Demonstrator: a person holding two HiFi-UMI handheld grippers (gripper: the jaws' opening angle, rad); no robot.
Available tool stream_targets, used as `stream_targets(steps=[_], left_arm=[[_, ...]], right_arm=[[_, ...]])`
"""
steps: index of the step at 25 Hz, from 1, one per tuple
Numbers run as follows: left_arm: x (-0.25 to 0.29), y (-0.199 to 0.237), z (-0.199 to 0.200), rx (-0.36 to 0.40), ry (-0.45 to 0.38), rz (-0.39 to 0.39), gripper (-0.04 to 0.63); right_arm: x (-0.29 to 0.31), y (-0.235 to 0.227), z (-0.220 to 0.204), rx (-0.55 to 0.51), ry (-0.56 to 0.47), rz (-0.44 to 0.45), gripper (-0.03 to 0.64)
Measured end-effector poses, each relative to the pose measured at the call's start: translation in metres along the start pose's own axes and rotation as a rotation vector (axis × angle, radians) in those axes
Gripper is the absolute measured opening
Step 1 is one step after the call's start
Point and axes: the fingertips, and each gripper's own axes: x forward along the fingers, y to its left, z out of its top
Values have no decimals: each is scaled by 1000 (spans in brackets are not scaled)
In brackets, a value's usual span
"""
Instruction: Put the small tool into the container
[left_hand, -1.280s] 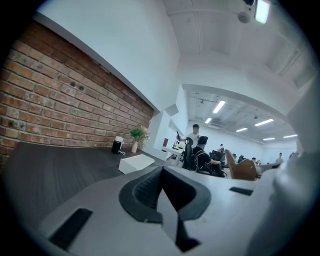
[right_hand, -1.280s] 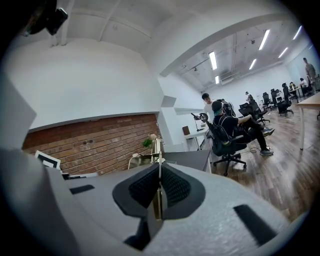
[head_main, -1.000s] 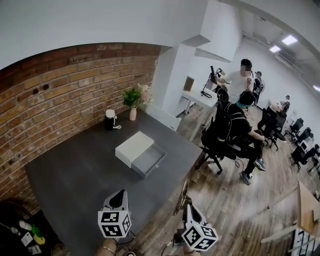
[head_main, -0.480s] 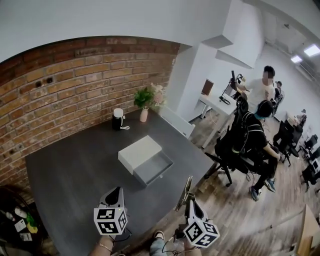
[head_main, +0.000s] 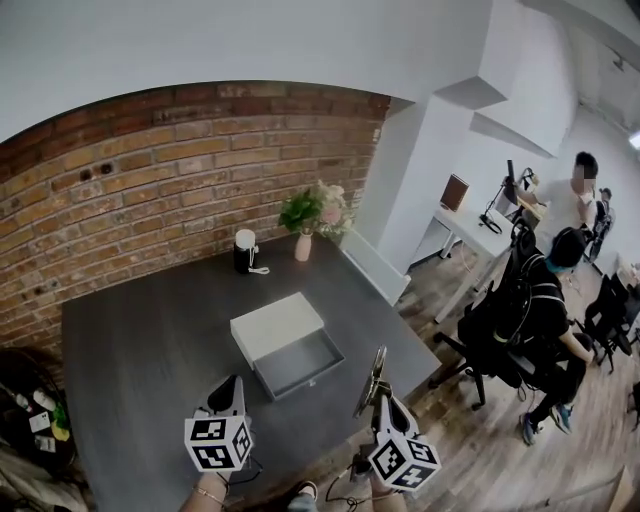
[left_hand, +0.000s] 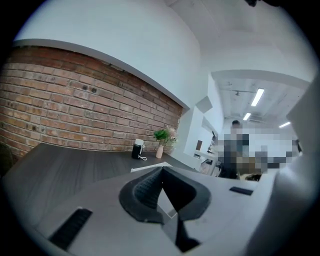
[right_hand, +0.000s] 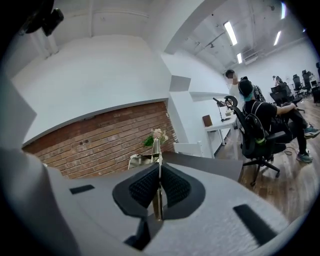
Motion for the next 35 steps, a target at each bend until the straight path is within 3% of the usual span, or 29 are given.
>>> stream_targets(steps=[11, 24, 35], left_arm=[[28, -20, -4, -44, 3, 160, 3], [60, -5, 17, -58, -43, 160, 5], [47, 24, 7, -84, -24, 232, 5]], right_arm=[[71, -41, 16, 15, 66, 128, 11], [111, -39, 23, -26, 79, 128, 11], [132, -27, 20, -57, 109, 151, 11]])
